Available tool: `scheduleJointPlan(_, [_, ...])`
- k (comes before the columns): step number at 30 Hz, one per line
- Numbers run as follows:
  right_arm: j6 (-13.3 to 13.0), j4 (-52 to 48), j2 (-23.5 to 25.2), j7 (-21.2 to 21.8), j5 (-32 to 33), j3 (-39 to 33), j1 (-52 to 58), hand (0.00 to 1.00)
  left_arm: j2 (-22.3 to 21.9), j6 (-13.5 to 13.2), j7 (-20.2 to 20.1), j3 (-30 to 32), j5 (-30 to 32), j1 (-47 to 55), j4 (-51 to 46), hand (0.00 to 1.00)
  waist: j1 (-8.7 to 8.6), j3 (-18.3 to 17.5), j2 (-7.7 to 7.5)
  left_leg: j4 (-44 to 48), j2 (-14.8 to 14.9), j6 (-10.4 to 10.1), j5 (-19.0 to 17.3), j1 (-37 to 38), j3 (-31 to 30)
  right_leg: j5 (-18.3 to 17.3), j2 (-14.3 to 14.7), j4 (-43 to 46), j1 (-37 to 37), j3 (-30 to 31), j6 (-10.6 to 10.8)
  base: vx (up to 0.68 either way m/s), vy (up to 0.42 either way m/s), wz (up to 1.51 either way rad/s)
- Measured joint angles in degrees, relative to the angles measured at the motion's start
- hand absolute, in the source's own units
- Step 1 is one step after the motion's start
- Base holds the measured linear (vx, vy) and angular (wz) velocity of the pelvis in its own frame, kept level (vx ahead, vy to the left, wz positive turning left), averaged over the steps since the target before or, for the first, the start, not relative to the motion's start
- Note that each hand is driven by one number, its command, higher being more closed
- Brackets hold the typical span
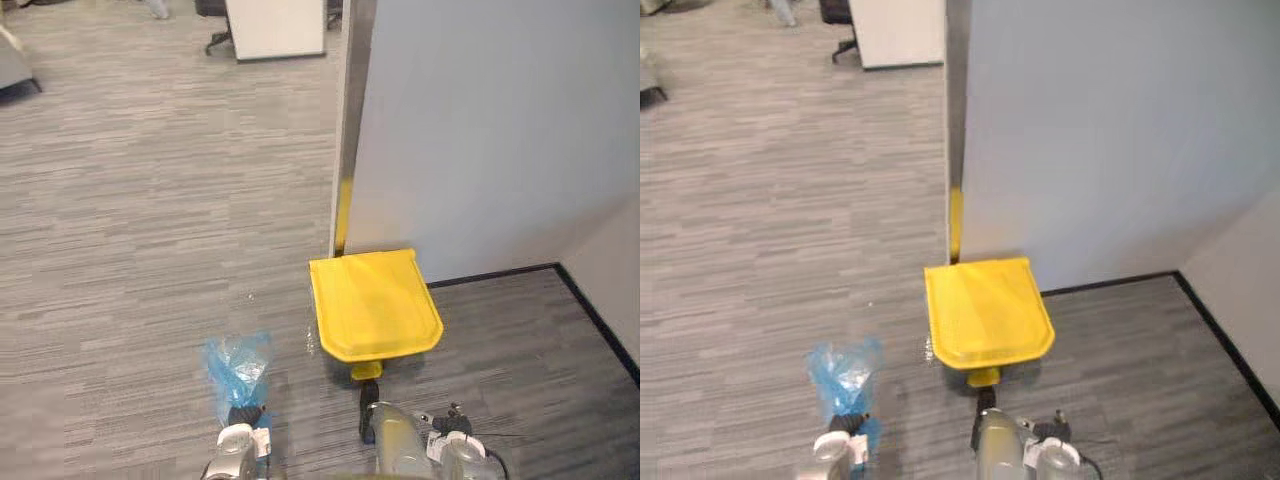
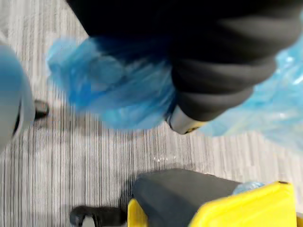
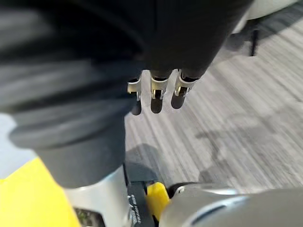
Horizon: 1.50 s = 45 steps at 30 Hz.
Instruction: Gather rubbish on tea table into small bin, then transfer packed bag to large trash can.
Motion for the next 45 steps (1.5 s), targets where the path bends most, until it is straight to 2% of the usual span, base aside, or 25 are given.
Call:
scheduleJointPlan(2, [-0.1, -0.78, 0.5, 0.04, -0.02, 0.0, 1.11, 0.0, -0.6, -0.02, -0.07, -0.35, 0.0, -0.19, -0.02, 1.0, 0.13, -0.06, -0.47, -0.04, 0.29, 0.1, -0.09, 1.28, -1.76, -3.07, -0.3, 4.95, 0.04, -0.61, -1.98, 0.22, -0.126, 0.43])
scheduleJointPlan(5, [-0.04, -1.17, 0.52, 0.21, 0.03, 0.04, 1.52, 0.0, -0.8, 0.05, -0.05, -0.45, -0.03, -0.29, -0.02, 1.0, 0.05, -0.39, -0.75, 0.14, 0.24, 1.02, -0.64, 1.78, -2.95, -7.28, -1.96, 10.28, -0.57, -1.77, -1.67, 0.19, -0.087, 0.4])
scheduleJointPlan(8, [0.02, -2.25, 0.31, 0.21, 0.2, 0.05, 1.81, 0.0, -0.8, 0.06, -0.07, -0.48, -0.1, -0.38, -0.01, 1.0, -0.08, -1.07, -0.28, 0.15, 0.27, 0.93, -0.59, -0.3, -4.56, -8.83, -3.22, 12.15, -2.22, -3.06, -2.14, 0.17, -0.012, 0.35])
scheduleJointPlan(13, [0.01, -2.73, -0.77, 0.12, 0.25, 1.43, 1.43, 0.0, -0.48, 0.14, -0.47, -5.0, -0.39, -0.68, -1.81, 1.0, -0.26, -2.03, 0.46, -1.49, 0.16, -3.75, 2.43, -3.7, -6.57, -8.82, -6.54, 13.77, -3.92, -5.46, -2.58, 0.18, 0.051, 0.46])
scheduleJointPlan(14, [-0.05, -2.81, -0.97, 0.01, 0.4, 2.01, 1.51, 0.0, -0.36, 0.11, -1.09, -5.93, -0.41, -0.7, -2.47, 1.0, -0.34, -2.41, 0.45, -2.55, -0.04, -3.86, 3.17, -3.47, -7.67, -8.76, -7.47, 15.42, -4.05, -5.48, -2.57, 0.16, 0.057, 0.64])
scheduleJointPlan(15, [-0.18, -3.04, -1.38, -0.01, 0.55, 2.21, 1.54, 0.0, -0.62, 0.11, -1.16, -6.44, -0.41, -1.05, -2.65, 1.0, -0.61, -2.51, 0.26, -2.68, -0.19, -3.82, 3.43, -3.32, -8.56, -8.13, -8.19, 18.67, -5.22, -5.09, -3.58, 0.14, 0.0, 0.43])
scheduleJointPlan(16, [-0.29, -3.93, -1.35, 0.09, 0.74, 3.01, 1.4, 0.0, -0.19, 0.06, -1.06, -6.72, -0.42, -1.33, -2.73, 1.0, -0.41, -3.02, 0.8, -2.01, 0.58, -3.92, 3.34, -3.54, -8.68, -10.86, -5.49, 17.76, -8.22, -3.35, -1.0, 0.16, -0.102, 0.15])
scheduleJointPlan(17, [-0.4, -5.0, -0.33, 0.17, 0.75, 4.58, 1.17, 0.0, 1.48, 0.07, -1.08, -6.65, -0.41, -1.43, -2.79, 1.0, -0.31, -3.66, 0.19, -1.59, 1.39, -3.98, 3.31, -3.76, -8.75, -7.41, -1.83, 8.86, -6.04, -1.93, -3.45, 0.16, -0.131, 0.07])
scheduleJointPlan(18, [-0.65, -4.96, -0.34, 0.22, 0.73, 4.49, 0.87, 0.0, 1.46, 0.33, -1.08, -6.74, -0.43, -1.73, -2.34, 1.0, -0.61, -3.63, 1.6, -1.75, 2.33, -4.2, 3.08, -3.67, -8.9, -5.89, -1.71, 8.15, -5.14, -3.48, -4.05, 0.2, -0.088, 0.04])
scheduleJointPlan(19, [-0.75, -4.58, 0.16, 0.12, 0.72, 4.17, 0.88, 0.0, 1.56, 0.19, -1.13, -6.71, -0.43, -1.74, -2.39, 1.0, -0.62, -3.76, 1.74, -2.21, 2.05, -2.82, 4.01, -3.53, -8.14, -5.63, -1.47, 8.03, -4.51, -3.51, -4.34, 0.15, -0.025, 0.03])
scheduleJointPlan(23, [-0.21, -2.51, 0.18, 0.22, 0.75, 2.26, 1.61, 0.0, 0.81, 0.11, -1.18, -7.31, -0.42, -1.7, -2.37, 1.0, -1.07, -3.81, 1.62, -4.29, -0.14, -2.73, 5.84, 1.49, -7.51, -5.69, -3.06, 8.54, -1.08, -2.41, -4.03, 0.08, 0.036, -0.07])
scheduleJointPlan(27, [0.16, -1.37, 0.57, 0.27, 0.08, 2.33, 1.85, 0.0, 2.58, 0.04, -1.18, -7.1, -0.41, -1.24, -2.35, 1.0, -1.04, -3.97, 0.23, -5.22, -2.64, -2.73, 5.83, 5.02, -4.74, -3.9, -3.27, 5.94, 1.54, 0.6, -1.54, -0.05, 0.105, -0.27])
scheduleJointPlan(29, [0.17, -0.47, 0.59, 0.26, -0.04, 2.33, 1.74, 0.0, 3.33, 0.03, -1.16, -6.98, -0.41, -0.38, -2.33, 1.0, -0.89, -4.05, -0.28, -5.3, -3.59, -2.73, 5.83, 6.03, -2.66, -1.86, -3.05, 4.1, 2.21, 2.11, -1.13, -0.11, 0.113, -0.47])
scheduleJointPlan(32, [0.13, -0.44, 1.07, 0.28, -0.29, 2.49, 2.09, 0.0, 3.52, 0.04, -1.18, -7.03, -0.41, 0.1, -1.96, 1.0, -1.04, -3.29, -1.87, -4.27, -4.71, -1.28, 5.04, 6.54, -0.54, 3.48, -3.08, -0.33, 3.98, 2.28, -0.68, -0.22, 0.089, -0.35])
scheduleJointPlan(33, [0.12, -0.52, 1.32, 0.33, -0.41, 2.87, 2.22, 0.0, 3.43, 0.07, -1.18, -6.67, -0.4, 0.06, -1.82, 1.0, -1.0, -3.01, -2.53, -3.71, -4.98, -0.27, 4.75, 6.37, 0.82, 6.88, -2.64, -2.25, 3.99, 2.61, 0.63, -0.29, 0.036, -0.4])
scheduleJointPlan(34, [0.05, -0.64, 1.55, 0.32, -0.38, 2.66, 2.34, 0.0, 2.53, 0.1, -1.2, -5.96, -0.4, 0.21, -1.78, 1.0, -0.82, -3.19, -1.77, -3.75, -3.7, 1.02, 4.24, 5.84, 1.71, 9.75, -1.29, -4.49, 3.98, 3.14, 1.46, -0.31, 0.032, -0.52])
scheduleJointPlan(35, [-0.04, -1.94, 1.97, 0.25, -0.2, 2.09, 2.01, 0.0, 2.1, 0.02, -1.2, -4.72, -0.41, 0.47, -1.67, 1.0, -0.7, -3.33, -0.82, -4.05, -2.88, 1.87, 2.97, 5.05, 3.33, 5.87, -1.3, 3.34, 1.29, 2.66, 0.03, -0.24, 0.014, -0.34])
scheduleJointPlan(36, [0.0, -2.7, 2.1, 0.27, -0.26, 2.18, 2.33, 0.0, 2.11, 0.14, -1.17, -4.61, -0.4, 0.41, -1.55, 1.0, -1.14, -3.43, -1.38, -4.36, -2.93, 1.39, 2.56, 4.85, 3.86, 2.43, -1.79, 9.22, 0.09, 2.51, -1.07, -0.27, -0.045, -0.1])
scheduleJointPlan(37, [-0.22, -2.67, 2.25, 0.25, -0.34, 2.24, 2.94, 0.0, 1.99, 0.23, -1.19, -4.56, -0.4, 0.56, -1.31, 1.0, -1.4, -3.18, -2.71, -4.33, -3.02, 0.58, 2.09, 4.25, 3.97, -4.85, -2.73, 22.02, -0.63, 2.24, -1.57, -0.16, -0.064, 0.06])
scheduleJointPlan(39, [-0.03, -2.33, 2.13, 0.22, -0.37, 2.25, 3.07, 0.0, 1.57, 0.52, -1.21, -4.91, -0.41, 2.04, -1.23, 1.0, -1.24, -3.37, -2.61, -2.74, -2.5, 0.44, 2.17, 2.49, 4.65, -9.86, -3.44, 29.51, 1.7, 1.77, -1.57, -0.17, -0.164, -0.1])
scheduleJointPlan(41, [0.03, -1.62, 2.18, 0.32, -0.36, 2.28, 3.66, 0.0, 1.52, 0.74, -1.17, -4.69, -0.43, 2.82, -1.13, 1.0, -0.89, -4.17, -3.4, -1.83, -3.35, -0.35, 2.49, 1.43, 5.38, -14.03, -4.24, 26.34, 4.24, 0.82, 0.24, -0.07, -0.177, -0.42])
scheduleJointPlan(42, [0.01, -1.31, 2.17, 0.34, -0.38, 2.27, 3.57, 0.0, 0.98, 1.26, -1.18, -4.1, -0.44, 2.93, -0.94, 1.0, -0.33, -4.54, -1.7, -2.45, -2.62, -0.03, 2.85, 0.8, 5.43, -14.66, -2.34, 22.39, 5.08, -0.11, -0.41, -0.04, -0.13, -0.78])
scheduleJointPlan(43, [0.07, 0.29, 1.26, 0.31, -0.47, 2.13, 2.91, 0.0, 0.17, 1.75, -1.18, -4.08, -0.46, 3.05, -0.95, 1.0, -0.04, -5.62, 0.4, -3.64, -1.12, 1.57, 3.89, -0.9, 4.91, -14.61, 1.62, 12.94, 7.31, 0.86, -0.73, -0.08, -0.12, -0.94])
scheduleJointPlan(44, [0.18, 2.42, 0.3, 0.32, -0.47, 2.17, 1.78, 0.0, 0.11, 1.7, -1.18, -4.37, -0.49, 3.01, -0.89, 1.0, -0.15, -6.08, 1.2, -5.06, -1.41, 2.63, 5.03, -1.93, 3.79, -13.9, 3.57, 5.4, 9.26, 2.13, -3.91, -0.16, -0.143, -0.83])
scheduleJointPlan(45, [0.25, 3.55, -0.28, 0.33, -0.47, 2.16, 1.29, 0.0, -0.07, 1.7, -1.2, -4.52, -0.5, 2.67, -0.64, 1.0, -0.22, -6.06, 1.75, -5.53, -1.39, 2.64, 5.42, -2.38, 3.13, -12.51, 4.24, 3.43, 9.29, 2.12, -4.61, -0.18, -0.095, -0.55])
